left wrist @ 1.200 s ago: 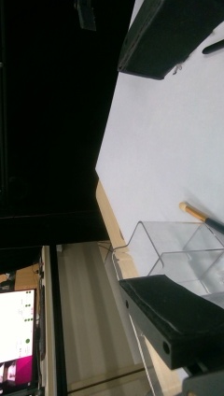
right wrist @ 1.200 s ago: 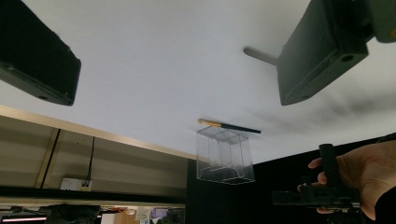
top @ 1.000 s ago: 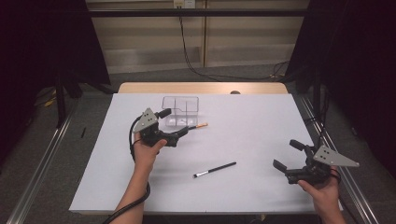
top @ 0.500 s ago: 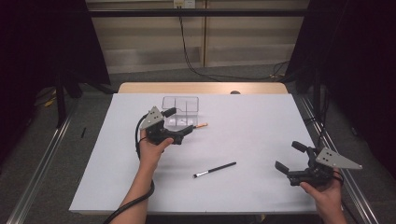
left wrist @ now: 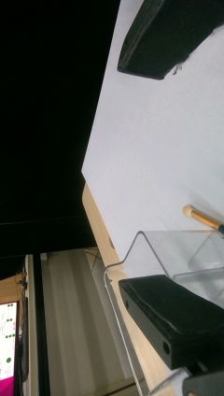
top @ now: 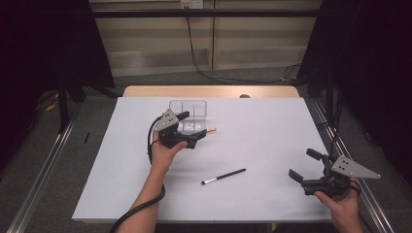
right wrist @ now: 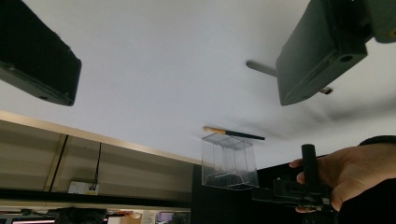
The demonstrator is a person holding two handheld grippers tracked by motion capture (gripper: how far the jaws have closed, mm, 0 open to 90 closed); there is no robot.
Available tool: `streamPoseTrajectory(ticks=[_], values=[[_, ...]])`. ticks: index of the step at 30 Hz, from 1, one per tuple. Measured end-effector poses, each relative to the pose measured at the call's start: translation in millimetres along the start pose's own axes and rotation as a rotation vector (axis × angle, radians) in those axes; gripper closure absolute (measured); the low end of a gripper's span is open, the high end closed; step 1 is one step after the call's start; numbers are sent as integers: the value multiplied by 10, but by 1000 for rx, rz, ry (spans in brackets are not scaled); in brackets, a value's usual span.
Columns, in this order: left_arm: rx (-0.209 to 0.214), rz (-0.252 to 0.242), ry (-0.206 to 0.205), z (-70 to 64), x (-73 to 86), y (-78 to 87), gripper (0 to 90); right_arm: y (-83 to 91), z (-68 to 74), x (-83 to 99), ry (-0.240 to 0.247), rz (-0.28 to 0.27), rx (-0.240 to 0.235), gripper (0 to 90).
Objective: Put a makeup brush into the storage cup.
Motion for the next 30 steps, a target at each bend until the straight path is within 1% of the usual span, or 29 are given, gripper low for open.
streamPoseTrajectory(ticks=[3, 10, 14, 15, 20, 22, 24, 25, 27, 30], values=[[5, -2, -1, -2, -14, -23, 0, 4, -7, 0, 0, -2, -1, 0], [1, 5, -3, 23, -35, -66, 0, 1, 0, -1, 2, 2, -2, 0], [-2, 19, -5, 25, -40, -86, 0, 2, -1, -1, 1, 3, -1, 0], [0, 25, 0, 26, -41, -92, 0, 3, 0, 0, 0, 3, -2, 0], [2, 60, 17, 37, -47, -98, 0, 3, -1, -2, 5, 3, -2, 0], [-6, 91, 26, 45, -45, -106, 0, 1, -1, -3, 5, 2, -4, 0], [-9, 103, 34, 46, -42, -116, 0, 0, 0, -3, 4, 3, -5, 0], [-5, 119, 38, 47, -40, -117, 0, -1, 1, -3, 5, 4, -5, 0], [-12, 141, 37, 49, -40, -122, 0, -3, 3, -5, 7, 4, -5, 0], [0, 168, 35, 44, -42, -123, 0, -4, 7, -5, 6, 5, -8, 0]])
Point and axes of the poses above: each handheld gripper's, and its own axes: y roughly backward along the jaws, x roughly out of its underside, z roughly to its left, the point moved 2 cm from there along -y, roughly forward along the jaws, and after that the axes turned 7 degrees about x, right-handed, at the moved point
